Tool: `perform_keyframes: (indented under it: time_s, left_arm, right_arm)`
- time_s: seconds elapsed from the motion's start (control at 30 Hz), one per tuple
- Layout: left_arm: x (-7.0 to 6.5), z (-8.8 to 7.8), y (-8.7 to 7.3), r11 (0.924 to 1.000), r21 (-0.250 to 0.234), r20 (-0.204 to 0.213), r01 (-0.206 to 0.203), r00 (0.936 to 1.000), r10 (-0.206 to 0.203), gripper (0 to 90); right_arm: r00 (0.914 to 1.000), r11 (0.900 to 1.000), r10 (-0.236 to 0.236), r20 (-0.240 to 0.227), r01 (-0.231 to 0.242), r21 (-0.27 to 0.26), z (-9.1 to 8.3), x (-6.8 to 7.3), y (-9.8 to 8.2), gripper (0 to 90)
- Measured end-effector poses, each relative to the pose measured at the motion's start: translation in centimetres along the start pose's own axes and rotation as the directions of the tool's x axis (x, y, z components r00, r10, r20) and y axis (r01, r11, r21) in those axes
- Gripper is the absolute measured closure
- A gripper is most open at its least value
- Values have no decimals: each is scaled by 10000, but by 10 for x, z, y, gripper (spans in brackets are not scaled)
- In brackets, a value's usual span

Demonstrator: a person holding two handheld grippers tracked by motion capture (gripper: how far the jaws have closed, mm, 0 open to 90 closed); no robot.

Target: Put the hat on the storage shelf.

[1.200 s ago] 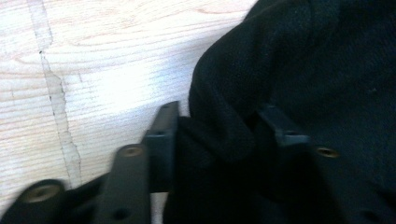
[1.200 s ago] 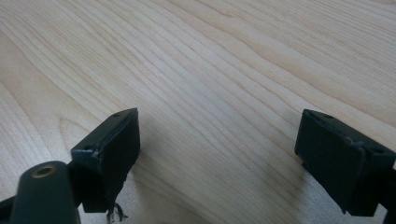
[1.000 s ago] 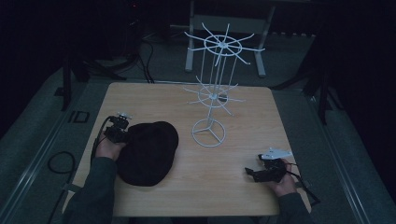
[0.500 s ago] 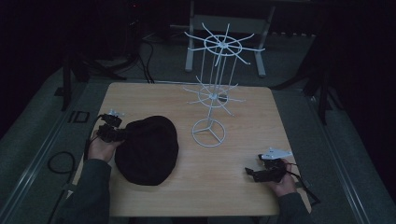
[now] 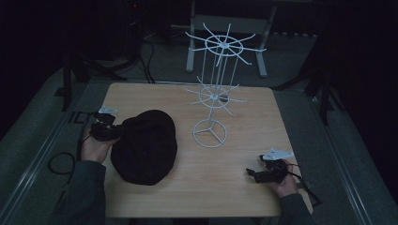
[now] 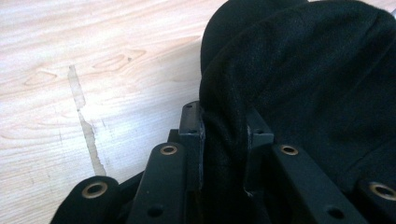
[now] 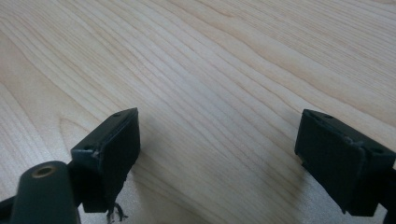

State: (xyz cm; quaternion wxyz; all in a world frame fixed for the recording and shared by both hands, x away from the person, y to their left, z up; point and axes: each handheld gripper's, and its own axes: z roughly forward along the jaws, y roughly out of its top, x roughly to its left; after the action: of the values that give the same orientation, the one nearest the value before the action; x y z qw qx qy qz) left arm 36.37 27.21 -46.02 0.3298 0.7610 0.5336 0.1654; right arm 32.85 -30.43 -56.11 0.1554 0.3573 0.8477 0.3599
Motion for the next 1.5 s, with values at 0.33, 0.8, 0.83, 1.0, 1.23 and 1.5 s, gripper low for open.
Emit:
perform_keyframes:
  time_s: [0.33, 0.8, 0.83, 1.0, 1.23, 1.5]
  left_arm:
    - [-1, -18, 5, 9988, -480, 172, 39, 9998, -30, 758]
    - [-2, -41, 14, 9934, -1141, 657, 107, 9978, -32, 754]
    - [-2, -43, 15, 9928, -1198, 722, 92, 9974, -5, 753]
    - [-1, -51, 17, 9895, -1442, 878, 127, 9961, 0, 751]
    - [2, -60, 21, 9854, -1694, 1124, 173, 9937, 18, 749]
    - [3, -68, 28, 9831, -1830, 1104, -23, 9936, 229, 748]
  right_arm:
    - [10000, 10000, 1, 0, -1, 0, 0, 0, 0, 140]
    - [10000, 10000, -8, 5, 8, -13, 0, 0, 0, 140]
    - [10000, 10000, -9, 6, 9, -12, 0, 0, 0, 139]
    - [10000, 10000, 8, 2, -8, -7, 0, 0, 0, 140]
    - [10000, 10000, 8, 0, -8, -5, 0, 0, 0, 140]
    - [10000, 10000, 7, 0, -7, -2, 0, 0, 0, 140]
